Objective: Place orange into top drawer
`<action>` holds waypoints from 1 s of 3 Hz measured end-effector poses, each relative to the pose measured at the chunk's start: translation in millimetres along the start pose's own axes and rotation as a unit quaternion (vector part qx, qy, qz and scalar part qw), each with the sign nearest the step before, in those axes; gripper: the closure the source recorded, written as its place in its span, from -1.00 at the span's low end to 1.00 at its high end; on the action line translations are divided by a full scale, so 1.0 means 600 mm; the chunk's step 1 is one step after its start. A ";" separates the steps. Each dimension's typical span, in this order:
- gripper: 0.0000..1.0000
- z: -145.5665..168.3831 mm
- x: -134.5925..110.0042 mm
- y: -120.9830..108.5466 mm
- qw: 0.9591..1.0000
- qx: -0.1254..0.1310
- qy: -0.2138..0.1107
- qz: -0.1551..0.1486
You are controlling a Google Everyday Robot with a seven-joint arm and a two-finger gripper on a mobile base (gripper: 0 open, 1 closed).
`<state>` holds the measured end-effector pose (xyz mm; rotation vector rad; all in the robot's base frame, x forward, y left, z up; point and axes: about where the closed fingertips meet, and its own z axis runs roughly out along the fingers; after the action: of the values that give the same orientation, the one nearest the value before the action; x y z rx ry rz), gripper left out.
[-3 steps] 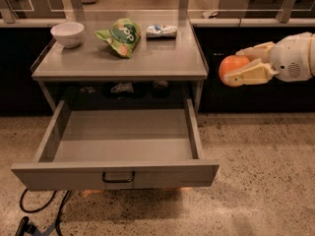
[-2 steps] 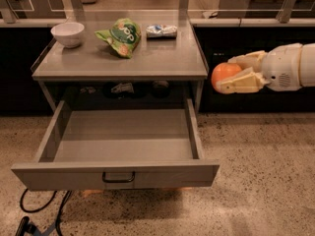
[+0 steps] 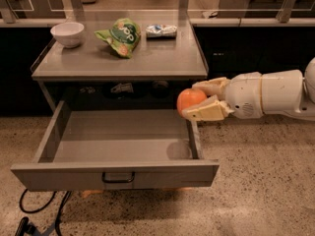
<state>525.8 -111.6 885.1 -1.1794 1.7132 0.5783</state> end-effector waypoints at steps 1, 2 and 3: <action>1.00 0.000 0.000 0.000 1.000 0.000 0.000 0.000; 1.00 0.015 0.010 -0.008 1.000 -0.003 -0.005 0.006; 1.00 0.108 0.044 -0.044 1.000 -0.006 0.001 0.024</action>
Offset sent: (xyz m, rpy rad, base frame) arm 0.0400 0.0100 -0.0447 0.0824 0.0379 0.0035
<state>575.3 -84.0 836.5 -1.1493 1.7465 0.6177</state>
